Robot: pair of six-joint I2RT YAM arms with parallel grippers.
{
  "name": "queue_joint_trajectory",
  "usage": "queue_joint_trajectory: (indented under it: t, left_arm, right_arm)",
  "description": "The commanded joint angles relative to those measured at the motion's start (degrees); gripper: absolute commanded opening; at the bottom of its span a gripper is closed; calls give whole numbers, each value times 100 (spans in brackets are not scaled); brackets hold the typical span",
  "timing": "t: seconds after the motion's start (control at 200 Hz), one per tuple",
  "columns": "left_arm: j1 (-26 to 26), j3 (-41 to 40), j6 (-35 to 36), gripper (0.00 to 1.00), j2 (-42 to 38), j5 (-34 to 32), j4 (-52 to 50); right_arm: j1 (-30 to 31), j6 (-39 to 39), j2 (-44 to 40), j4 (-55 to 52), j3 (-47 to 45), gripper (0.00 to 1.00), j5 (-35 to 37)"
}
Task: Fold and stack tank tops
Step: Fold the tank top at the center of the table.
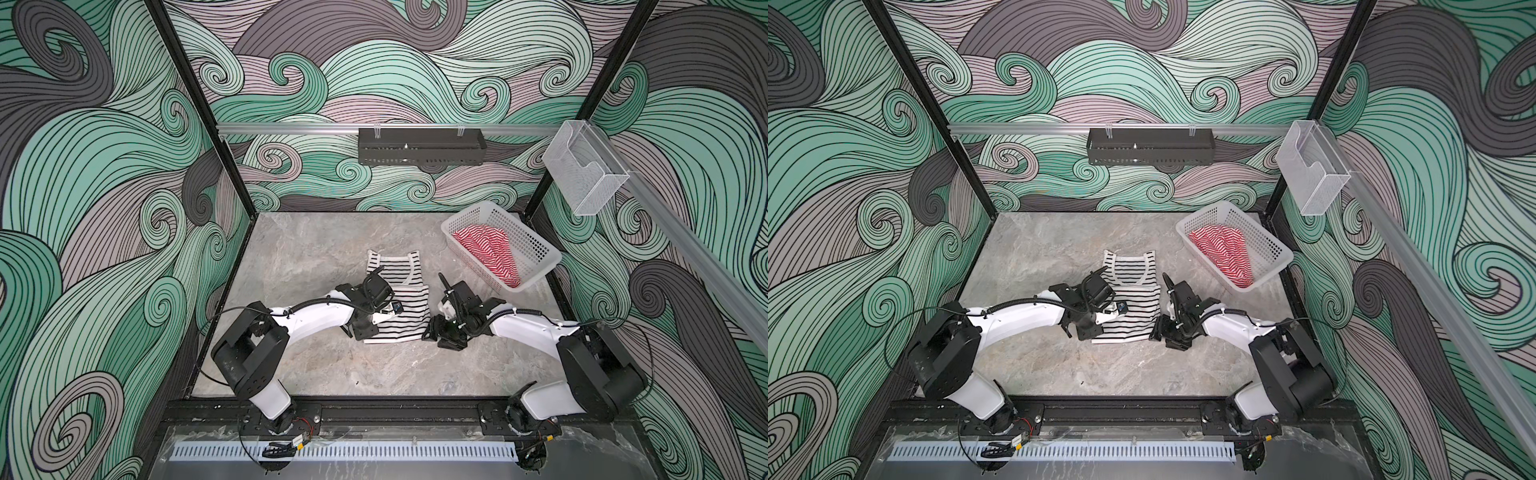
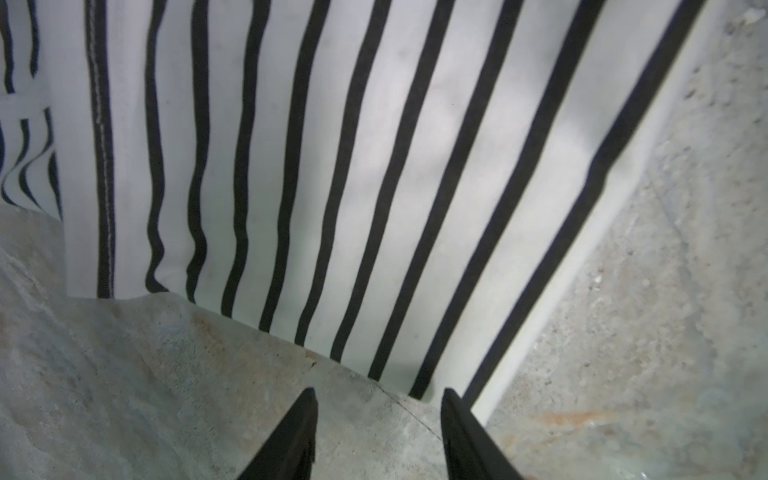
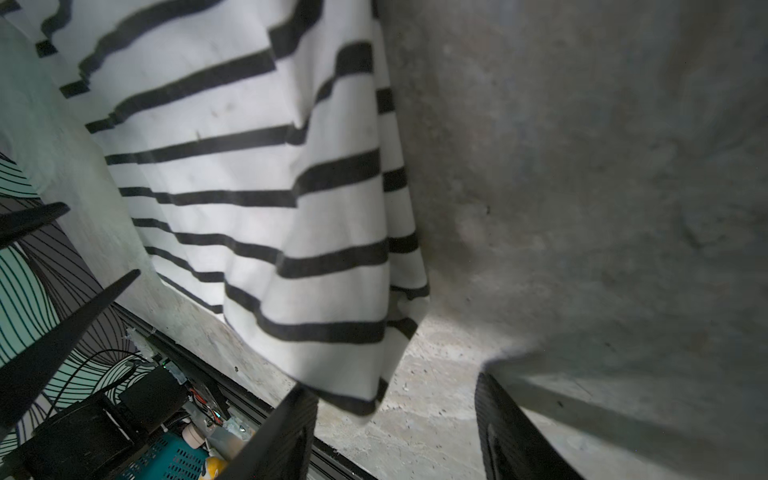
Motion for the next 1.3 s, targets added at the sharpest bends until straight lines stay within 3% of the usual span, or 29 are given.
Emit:
queue_joint_trajectory:
  t: [0.0,0.32,0.671,1.296]
  left_arm:
    - [-112,-29,49,52,-189,-107,244]
    - [-304,-300,139,52,-256,-49,375]
    - [-628,-311,271,52,-186,186,151]
    - [-871,-281,421,49,454,38,203]
  right_arm:
    - [-52,358,83,399,-160,61,-8]
    - [-415,669,-457,554,-559,56,60]
    - [-446,985,-416,960,-754,53,26]
    - [-551,1360,-892,1289,-958,47,-37]
